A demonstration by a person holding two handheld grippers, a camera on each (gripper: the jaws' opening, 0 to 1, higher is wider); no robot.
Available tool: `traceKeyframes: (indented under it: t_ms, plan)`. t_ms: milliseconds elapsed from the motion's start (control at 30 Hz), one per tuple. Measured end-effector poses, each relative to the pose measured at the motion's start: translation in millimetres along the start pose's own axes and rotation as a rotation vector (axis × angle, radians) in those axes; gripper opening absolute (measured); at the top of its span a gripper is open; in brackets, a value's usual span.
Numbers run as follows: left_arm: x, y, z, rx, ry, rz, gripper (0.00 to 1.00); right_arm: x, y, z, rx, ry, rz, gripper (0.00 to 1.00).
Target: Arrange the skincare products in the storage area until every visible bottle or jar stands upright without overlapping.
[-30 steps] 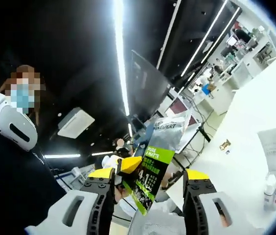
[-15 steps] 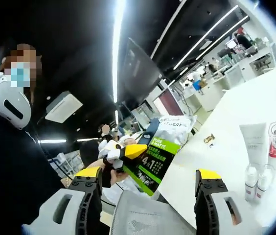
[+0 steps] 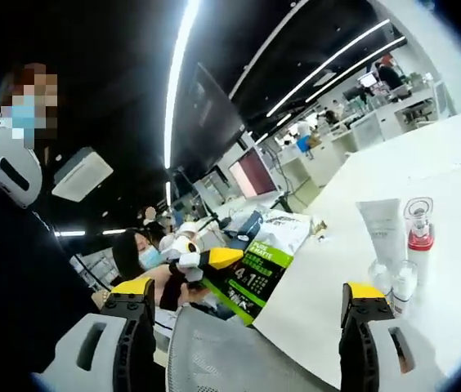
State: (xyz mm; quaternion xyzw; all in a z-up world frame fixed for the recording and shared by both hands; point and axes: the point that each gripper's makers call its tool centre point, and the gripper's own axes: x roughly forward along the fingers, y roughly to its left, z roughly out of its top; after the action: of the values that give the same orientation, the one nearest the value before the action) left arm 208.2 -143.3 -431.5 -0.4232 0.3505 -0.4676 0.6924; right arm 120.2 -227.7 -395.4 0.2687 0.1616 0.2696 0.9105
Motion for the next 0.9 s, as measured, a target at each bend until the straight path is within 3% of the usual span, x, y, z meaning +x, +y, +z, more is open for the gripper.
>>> traceKeyframes:
  t_ms: [167,367,900]
  plan:
    - [6.3,16.0,-6.2,-0.063,0.028,0.041,0.00,-13.5,-13.1,-4.7,-0.001,0.001,-0.063,0.99]
    - [18.7,17.9,-1.4,-0.036,0.023,0.066,0.00,-32.1,-37.8,-8.5,-0.018,0.000,-0.160,0.99]
    - [63.9,29.1,-41.1,-0.091,0.081,0.163,0.00,-69.7,-105.7,-17.1,-0.037,0.002,-0.370,0.99]
